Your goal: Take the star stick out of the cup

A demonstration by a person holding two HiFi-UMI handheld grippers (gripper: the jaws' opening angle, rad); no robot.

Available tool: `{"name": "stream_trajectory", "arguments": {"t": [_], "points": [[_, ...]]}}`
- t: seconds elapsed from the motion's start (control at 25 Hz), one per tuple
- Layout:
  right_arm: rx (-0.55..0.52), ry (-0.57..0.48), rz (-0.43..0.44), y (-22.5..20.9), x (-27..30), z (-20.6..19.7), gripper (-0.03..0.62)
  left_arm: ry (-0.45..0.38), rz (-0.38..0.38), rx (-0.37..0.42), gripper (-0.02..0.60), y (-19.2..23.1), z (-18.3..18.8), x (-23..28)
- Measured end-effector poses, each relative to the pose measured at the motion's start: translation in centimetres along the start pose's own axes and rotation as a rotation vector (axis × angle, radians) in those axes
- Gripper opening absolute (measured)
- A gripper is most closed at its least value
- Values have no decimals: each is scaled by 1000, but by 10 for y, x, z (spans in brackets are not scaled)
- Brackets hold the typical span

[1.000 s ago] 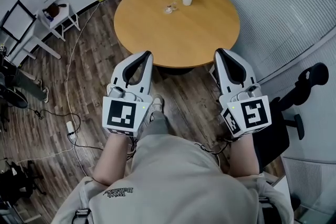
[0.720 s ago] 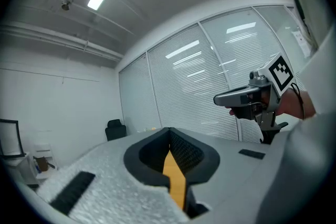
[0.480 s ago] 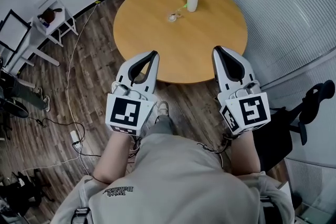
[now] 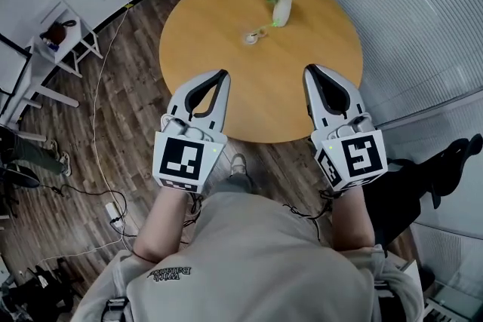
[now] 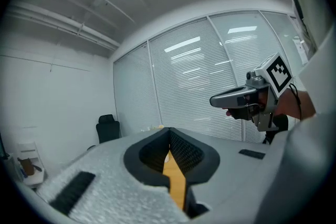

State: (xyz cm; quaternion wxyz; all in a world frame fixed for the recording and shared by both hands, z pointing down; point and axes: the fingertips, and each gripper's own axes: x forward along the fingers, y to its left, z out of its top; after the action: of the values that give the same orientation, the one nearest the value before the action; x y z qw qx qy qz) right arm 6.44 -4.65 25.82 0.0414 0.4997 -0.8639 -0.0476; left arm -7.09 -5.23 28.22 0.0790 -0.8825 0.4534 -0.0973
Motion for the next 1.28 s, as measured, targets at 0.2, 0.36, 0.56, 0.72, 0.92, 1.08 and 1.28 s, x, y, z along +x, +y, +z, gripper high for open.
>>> {"name": "stream_trajectory", "arguments": {"t": [0.2,0.36,0.56,0.72,0.92,1.08,1.28], "points": [[-1,24,-29,0,43,-2,34,-6,-35,-8,20,39,-10,24],[-5,31,-59,-3,68,-1,34,-2,-54,-22,20,65,-20,38],[-2,29,-86,-9,85,1,34,-19,-69,-30,20,83,-22,52],[6,33,-87,-16,90,-2,34,-26,-66,-46,20,84,-23,62],[17,29,-81,-27,94,-2,34,-12,-66,-45,20,81,-24,71],[65,-18,-44,-35,96,3,34,11,-57,-48,21,81,-24,81],[72,-20,-32,-49,100,0,34,19,-27,-30,20,84,-19,92]]}}
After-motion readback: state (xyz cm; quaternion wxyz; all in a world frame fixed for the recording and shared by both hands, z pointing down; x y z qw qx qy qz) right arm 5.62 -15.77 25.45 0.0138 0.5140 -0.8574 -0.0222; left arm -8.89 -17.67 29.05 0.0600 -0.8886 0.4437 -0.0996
